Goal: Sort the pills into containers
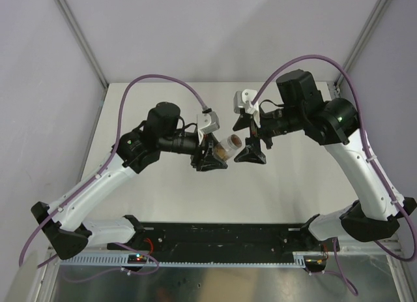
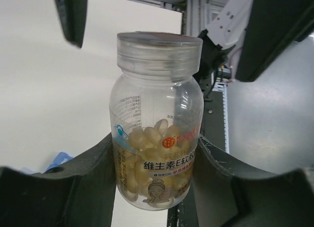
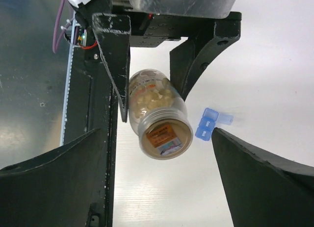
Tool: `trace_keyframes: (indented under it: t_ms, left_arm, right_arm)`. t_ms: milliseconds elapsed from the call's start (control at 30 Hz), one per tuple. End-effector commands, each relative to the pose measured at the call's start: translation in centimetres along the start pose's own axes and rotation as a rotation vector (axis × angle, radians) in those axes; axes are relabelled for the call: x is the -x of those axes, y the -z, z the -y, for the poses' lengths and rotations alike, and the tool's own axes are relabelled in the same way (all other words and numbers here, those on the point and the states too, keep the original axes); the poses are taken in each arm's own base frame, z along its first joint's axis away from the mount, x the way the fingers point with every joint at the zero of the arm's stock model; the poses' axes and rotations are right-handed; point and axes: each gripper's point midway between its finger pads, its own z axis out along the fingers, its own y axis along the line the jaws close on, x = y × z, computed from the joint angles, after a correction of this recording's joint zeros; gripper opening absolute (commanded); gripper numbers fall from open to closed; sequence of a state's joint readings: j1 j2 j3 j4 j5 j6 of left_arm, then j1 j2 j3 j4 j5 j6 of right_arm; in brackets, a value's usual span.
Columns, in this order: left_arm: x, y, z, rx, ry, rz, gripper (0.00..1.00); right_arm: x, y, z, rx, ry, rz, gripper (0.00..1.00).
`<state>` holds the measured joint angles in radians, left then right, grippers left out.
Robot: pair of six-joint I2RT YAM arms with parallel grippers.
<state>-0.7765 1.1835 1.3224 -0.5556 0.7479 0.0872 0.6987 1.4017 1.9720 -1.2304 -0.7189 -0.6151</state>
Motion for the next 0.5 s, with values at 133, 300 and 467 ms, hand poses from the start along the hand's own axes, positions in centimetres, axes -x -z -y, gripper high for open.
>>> trace_keyframes:
  t_ms: [133, 300, 467]
  left_arm:
    - [1.5, 1.5, -3.8, 0.272, -0.138, 0.031, 0.00]
    - [1.4, 1.9, -5.5, 0.411, -0.191, 0.002, 0.00]
    - [1.3, 2.1, -6.8, 0.515, -0.226, -0.030, 0.00]
  right_arm:
    - [3.4, 2.1, 2.1, -0.061, -0.124, 0.140, 0.98]
    - [3.1, 1.7, 5.5, -0.132, -0.268, 0.165, 0.97]
    - [2.2, 0.2, 7.6, -0.135, -0.370, 0.163, 0.97]
